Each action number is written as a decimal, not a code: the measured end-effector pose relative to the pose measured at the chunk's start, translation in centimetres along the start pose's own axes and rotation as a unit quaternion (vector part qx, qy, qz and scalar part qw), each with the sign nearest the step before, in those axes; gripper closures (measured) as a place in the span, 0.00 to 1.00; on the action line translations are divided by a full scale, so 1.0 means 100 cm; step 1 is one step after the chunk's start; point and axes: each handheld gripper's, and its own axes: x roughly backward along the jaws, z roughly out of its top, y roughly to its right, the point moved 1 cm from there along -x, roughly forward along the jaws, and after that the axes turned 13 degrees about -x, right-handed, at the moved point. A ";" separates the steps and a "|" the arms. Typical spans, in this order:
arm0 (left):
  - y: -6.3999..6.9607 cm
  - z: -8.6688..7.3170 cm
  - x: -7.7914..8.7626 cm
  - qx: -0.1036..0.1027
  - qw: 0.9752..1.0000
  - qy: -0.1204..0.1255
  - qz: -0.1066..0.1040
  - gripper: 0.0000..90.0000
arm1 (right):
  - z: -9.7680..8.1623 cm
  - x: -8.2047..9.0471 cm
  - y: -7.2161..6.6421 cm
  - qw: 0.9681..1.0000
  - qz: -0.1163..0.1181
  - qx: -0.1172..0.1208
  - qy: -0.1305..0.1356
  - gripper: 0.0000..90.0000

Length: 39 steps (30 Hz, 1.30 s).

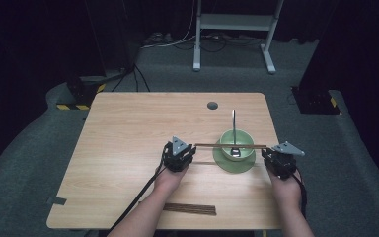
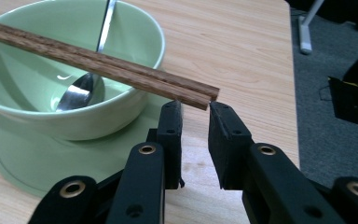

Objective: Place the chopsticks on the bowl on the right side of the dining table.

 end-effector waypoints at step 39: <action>0.001 0.005 0.011 0.011 1.000 0.001 0.011 0.86 | -0.001 0.000 0.001 1.000 -0.005 -0.003 -0.007 0.76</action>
